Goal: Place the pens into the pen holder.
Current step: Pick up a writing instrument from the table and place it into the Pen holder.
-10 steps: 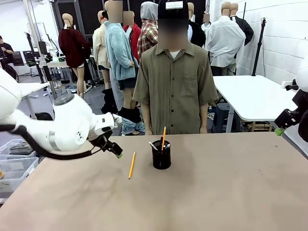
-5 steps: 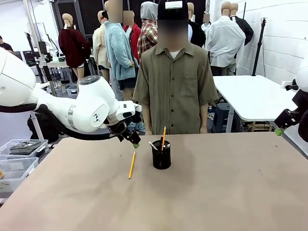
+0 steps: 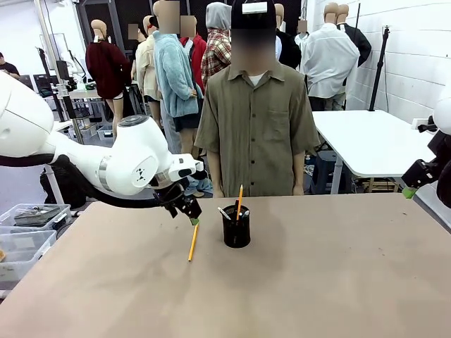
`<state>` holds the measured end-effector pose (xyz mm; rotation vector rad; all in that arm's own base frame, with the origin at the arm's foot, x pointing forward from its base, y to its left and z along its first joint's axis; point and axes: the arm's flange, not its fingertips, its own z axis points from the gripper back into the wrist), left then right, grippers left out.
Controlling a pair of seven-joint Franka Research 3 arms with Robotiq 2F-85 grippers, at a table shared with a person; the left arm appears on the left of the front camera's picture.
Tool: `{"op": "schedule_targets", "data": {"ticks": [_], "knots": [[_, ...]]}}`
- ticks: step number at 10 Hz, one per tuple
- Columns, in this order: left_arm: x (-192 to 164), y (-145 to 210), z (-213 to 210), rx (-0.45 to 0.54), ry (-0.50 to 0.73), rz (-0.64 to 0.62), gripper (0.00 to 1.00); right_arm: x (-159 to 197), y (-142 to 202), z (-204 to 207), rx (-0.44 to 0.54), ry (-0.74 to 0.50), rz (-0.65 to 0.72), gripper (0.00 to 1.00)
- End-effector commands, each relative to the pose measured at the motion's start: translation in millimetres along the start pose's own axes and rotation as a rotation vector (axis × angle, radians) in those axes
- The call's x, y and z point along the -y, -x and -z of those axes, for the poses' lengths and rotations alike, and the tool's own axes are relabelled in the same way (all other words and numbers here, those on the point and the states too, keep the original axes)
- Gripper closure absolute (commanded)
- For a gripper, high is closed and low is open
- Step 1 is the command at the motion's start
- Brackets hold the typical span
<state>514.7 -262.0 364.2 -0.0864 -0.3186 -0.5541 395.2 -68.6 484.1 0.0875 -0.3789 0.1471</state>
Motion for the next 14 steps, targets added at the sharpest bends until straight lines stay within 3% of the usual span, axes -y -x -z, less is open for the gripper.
{"op": "schedule_targets", "data": {"ticks": [1,4,9,11,14], "knots": [[9,-15,10,-0.069,-0.013,-0.080,0.42,-1,2,4,0.004,0.026,0.001,0.02],[12,-19,19,-0.069,-0.046,-0.068,0.73,-1,2,4,0.004,0.026,0.001,0.02],[16,-23,44,-0.128,-0.073,-0.092,0.73,-1,2,4,0.004,0.026,0.001,0.02],[20,-24,46,-0.127,-0.058,-0.070,0.35,-1,2,4,0.004,0.026,0.001,0.02],[19,-27,56,-0.181,-0.049,-0.078,0.35,-1,2,4,0.004,0.026,0.001,0.02]]}}
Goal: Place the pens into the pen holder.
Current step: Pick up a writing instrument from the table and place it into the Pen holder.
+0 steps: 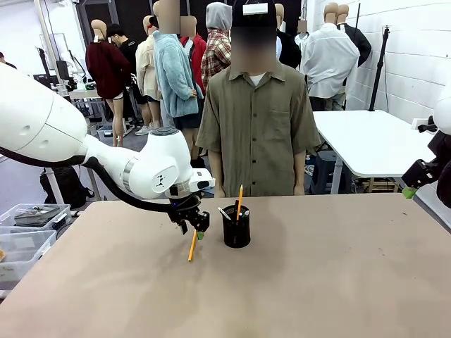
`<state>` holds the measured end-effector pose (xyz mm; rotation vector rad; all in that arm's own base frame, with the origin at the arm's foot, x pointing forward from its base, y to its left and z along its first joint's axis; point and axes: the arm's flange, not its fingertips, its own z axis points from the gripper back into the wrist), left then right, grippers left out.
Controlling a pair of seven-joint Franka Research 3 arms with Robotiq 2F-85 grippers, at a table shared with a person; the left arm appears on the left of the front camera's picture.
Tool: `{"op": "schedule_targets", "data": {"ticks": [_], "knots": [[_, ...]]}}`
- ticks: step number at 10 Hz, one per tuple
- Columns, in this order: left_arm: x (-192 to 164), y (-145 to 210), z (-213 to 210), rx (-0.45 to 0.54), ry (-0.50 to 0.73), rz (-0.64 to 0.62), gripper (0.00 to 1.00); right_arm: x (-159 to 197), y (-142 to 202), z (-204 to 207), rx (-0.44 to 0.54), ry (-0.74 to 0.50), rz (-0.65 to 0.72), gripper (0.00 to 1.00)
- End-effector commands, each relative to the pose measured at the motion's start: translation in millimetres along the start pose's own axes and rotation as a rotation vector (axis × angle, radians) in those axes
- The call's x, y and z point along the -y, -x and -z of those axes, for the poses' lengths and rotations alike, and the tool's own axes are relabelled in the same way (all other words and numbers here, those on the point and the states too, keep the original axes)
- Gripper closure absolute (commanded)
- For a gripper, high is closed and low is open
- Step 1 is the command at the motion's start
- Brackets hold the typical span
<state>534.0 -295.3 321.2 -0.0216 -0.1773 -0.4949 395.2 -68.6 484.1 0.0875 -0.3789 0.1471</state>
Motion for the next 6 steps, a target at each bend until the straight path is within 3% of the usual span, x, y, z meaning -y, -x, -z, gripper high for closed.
{"op": "schedule_targets", "data": {"ticks": [1,6], "knots": [[-0.3,-10.7,7.0,-0.041,-0.022,-0.030,0.35,-1.4,1.6,3.7,0.004,0.026,0.001,0.02],[-3.8,-14.2,16.0,-0.085,-0.009,-0.051,0.35,-1.4,1.6,3.7,0.004,0.026,0.001,0.02]]}}
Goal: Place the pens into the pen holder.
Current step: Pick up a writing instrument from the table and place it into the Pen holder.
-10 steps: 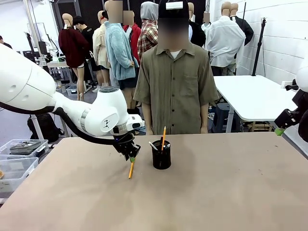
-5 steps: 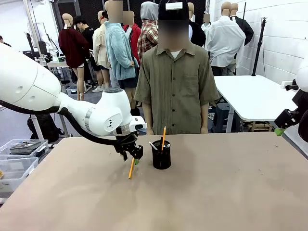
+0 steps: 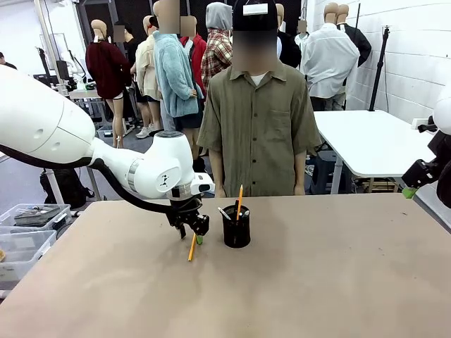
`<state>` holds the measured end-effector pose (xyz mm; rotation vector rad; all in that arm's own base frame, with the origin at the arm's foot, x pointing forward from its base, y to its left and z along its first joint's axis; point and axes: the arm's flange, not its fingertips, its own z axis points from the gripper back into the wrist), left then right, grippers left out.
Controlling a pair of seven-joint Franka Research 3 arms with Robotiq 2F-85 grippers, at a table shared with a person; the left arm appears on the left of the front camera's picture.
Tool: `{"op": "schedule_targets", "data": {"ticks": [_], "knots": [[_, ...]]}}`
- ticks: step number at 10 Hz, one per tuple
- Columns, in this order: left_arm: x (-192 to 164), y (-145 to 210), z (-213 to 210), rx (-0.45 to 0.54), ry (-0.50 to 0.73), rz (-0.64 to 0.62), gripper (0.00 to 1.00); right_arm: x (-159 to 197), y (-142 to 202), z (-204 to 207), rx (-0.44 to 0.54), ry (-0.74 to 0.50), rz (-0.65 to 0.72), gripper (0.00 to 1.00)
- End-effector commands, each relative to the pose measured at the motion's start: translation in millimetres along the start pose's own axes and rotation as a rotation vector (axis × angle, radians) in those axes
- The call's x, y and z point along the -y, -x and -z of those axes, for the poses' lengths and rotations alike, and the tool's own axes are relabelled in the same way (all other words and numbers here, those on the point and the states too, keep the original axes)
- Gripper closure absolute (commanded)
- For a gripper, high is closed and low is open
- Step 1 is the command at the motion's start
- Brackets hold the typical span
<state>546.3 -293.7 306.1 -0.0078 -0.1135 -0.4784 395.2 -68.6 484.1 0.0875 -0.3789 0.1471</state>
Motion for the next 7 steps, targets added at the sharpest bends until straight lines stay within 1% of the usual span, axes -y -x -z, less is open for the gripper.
{"op": "schedule_targets", "data": {"ticks": [1,3,4,7], "knots": [[3.2,-7.3,-1.4,-0.031,-0.011,-0.029,0.52,-1.4,1.6,3.7,0.004,0.026,0.001,0.02],[4.8,-7.3,-1.6,-0.042,-0.018,-0.022,0.90,-1.4,1.6,3.7,0.004,0.026,0.001,0.02],[4.5,-7.4,-1.7,-0.045,-0.018,-0.021,1.00,-1.4,1.6,3.7,0.004,0.026,0.001,0.02],[3.7,-6.8,-1.4,-0.069,-0.029,-0.024,1.00,-1.4,1.6,3.7,0.004,0.026,0.001,0.02]]}}
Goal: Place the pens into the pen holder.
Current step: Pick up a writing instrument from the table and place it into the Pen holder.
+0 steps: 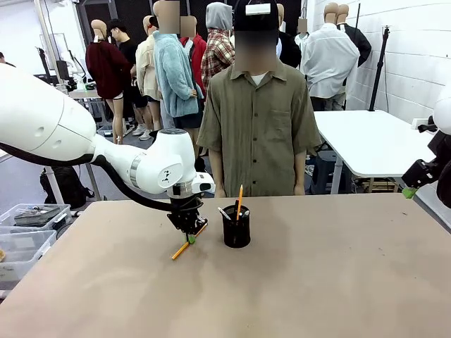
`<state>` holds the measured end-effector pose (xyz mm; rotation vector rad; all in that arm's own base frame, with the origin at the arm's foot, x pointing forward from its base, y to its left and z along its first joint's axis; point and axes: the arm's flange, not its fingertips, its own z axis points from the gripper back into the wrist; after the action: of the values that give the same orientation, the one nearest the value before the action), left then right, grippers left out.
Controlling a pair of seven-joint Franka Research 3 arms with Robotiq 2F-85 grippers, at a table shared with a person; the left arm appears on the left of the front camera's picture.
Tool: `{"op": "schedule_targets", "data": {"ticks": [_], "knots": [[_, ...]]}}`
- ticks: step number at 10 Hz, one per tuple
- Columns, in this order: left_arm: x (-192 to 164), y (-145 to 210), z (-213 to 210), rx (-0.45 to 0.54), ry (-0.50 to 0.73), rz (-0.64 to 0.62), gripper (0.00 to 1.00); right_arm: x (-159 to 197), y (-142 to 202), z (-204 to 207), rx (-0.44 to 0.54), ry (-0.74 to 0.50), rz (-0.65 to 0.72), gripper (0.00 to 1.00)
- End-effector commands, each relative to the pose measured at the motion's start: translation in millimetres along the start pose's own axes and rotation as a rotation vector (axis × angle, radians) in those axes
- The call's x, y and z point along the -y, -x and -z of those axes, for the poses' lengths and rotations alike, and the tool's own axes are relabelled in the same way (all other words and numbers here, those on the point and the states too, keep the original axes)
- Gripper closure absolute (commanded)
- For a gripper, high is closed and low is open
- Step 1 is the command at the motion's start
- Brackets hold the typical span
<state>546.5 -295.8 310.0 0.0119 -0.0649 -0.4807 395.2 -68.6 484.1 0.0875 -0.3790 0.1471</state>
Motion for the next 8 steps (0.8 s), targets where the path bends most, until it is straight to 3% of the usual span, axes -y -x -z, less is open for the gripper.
{"op": "schedule_targets", "data": {"ticks": [1,3,7,8], "knots": [[2,-5,1,-0.017,-0.023,-0.027,1.00,-1,2,4,0.004,0.026,0.001,0.02],[1,4,-14,0.034,-0.005,0.011,1.00,-1,2,4,0.004,0.026,0.001,0.02],[-18,51,-89,0.383,0.133,0.199,1.00,-1,2,4,0.004,0.026,0.001,0.02],[-30,64,-105,0.465,0.119,0.184,1.00,-1,2,4,0.004,0.026,0.001,0.02]]}}
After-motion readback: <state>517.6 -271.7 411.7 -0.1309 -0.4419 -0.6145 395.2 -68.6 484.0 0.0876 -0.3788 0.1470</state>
